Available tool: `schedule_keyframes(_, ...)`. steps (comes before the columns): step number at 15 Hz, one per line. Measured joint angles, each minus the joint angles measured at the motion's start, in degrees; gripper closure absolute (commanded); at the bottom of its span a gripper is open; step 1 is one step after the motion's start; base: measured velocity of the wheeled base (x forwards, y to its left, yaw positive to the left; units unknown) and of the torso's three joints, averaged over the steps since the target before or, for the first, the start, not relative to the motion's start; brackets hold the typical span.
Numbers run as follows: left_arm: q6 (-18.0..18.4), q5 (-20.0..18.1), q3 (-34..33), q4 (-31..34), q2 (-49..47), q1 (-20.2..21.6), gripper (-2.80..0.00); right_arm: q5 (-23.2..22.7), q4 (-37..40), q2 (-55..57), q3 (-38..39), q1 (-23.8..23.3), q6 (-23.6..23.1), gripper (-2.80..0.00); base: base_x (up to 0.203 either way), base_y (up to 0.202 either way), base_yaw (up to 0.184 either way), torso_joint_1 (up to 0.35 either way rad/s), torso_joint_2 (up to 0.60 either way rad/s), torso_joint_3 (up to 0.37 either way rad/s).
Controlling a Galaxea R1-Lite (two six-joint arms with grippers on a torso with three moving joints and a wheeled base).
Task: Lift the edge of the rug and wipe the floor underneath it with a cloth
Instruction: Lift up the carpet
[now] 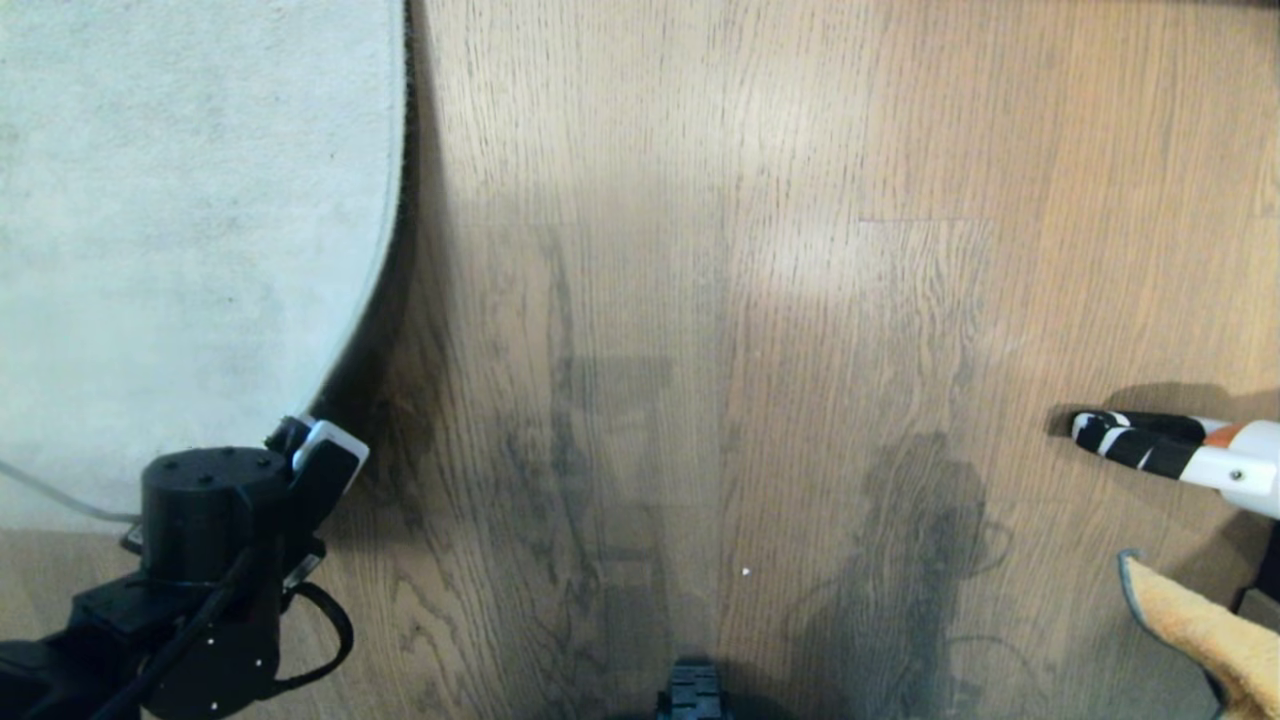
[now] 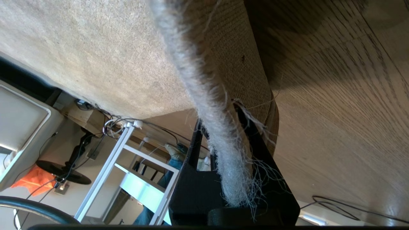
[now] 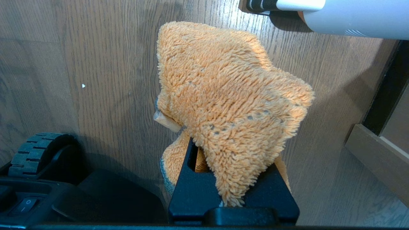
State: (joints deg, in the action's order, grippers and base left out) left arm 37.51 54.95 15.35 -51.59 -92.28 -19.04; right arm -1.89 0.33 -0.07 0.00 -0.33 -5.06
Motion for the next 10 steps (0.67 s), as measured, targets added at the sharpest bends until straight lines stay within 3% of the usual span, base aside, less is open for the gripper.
schedule_keyframes(10,0.1,0.1,-2.6,0.1,5.4,-0.5,0.00,0.0,0.0,0.0,0.0,0.0,0.0,0.00,0.000,0.000,0.000,0.000,0.00,0.000)
